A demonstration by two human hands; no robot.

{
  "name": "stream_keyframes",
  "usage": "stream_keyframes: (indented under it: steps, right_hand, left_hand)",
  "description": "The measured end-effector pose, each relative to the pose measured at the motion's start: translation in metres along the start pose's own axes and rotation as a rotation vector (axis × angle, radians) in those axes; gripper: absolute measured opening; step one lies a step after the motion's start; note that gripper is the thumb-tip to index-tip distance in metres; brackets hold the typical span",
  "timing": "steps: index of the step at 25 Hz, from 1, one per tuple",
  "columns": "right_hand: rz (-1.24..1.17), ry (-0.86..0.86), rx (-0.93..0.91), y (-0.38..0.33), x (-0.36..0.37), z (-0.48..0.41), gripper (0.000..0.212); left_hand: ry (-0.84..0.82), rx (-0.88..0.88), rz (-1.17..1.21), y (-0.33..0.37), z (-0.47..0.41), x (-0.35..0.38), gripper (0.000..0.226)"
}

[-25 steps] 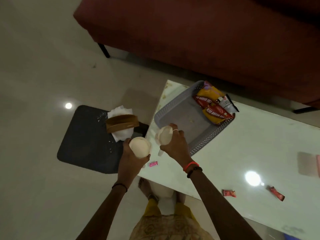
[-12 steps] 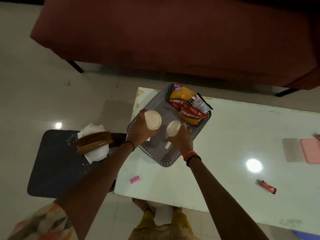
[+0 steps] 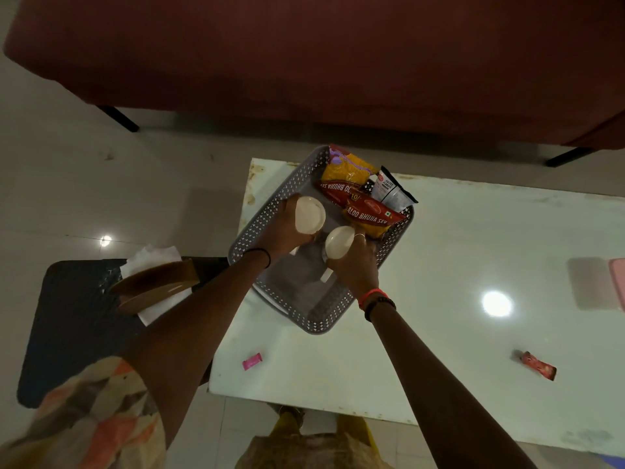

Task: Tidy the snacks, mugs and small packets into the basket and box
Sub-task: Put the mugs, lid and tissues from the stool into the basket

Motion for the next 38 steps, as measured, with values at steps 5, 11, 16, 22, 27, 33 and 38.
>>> stream_keyframes:
  steps: [5, 11, 16, 22, 27, 33, 38]
  right_hand:
    - [0.041, -0.004, 0.035, -0.003, 0.004, -0.005, 0.083]
    - [-0.018, 0.036, 0.074, -0.009, -0.001, -0.014, 0.084]
    - [-0.041, 0.032, 0.097, -0.008, -0.005, -0.020, 0.085]
    - [-0.022, -0.019, 0.104, -0.012, -0.005, -0.023, 0.093]
    - [0.060, 0.157, 0.009, -0.036, -0.017, -0.004, 0.080]
    - [-0.029, 0.268, -0.321, -0.100, 0.026, 0.061, 0.063]
    - [-0.030, -0.285, -0.490, -0.135, 0.123, 0.113, 0.077]
  left_hand:
    - [-0.001, 0.044, -0.077, 0.005, -0.021, 0.006, 0.096]
    - [0.026, 0.043, -0.089, 0.008, -0.030, 0.009, 0.101]
    - [-0.015, 0.057, -0.108, 0.009, -0.029, 0.010, 0.102]
    - [-0.058, 0.043, -0.071, 0.015, -0.022, 0.002, 0.104]
    - [0.069, 0.051, 0.160, 0.023, 0.019, -0.049, 0.081]
    - [0.528, 0.025, 0.161, -0.055, 0.108, -0.161, 0.046]
    - [0.251, -0.277, 0.061, -0.166, 0.149, -0.197, 0.090]
Point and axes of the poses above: each hand's wrist, its own z-axis away from the middle knuckle, its own x-axis out of the palm, y = z × x, the point moved 6 cm from there along -z, towards the middle knuckle, and after that the axes turned 10 degrees about y, right-handed, at the moved point
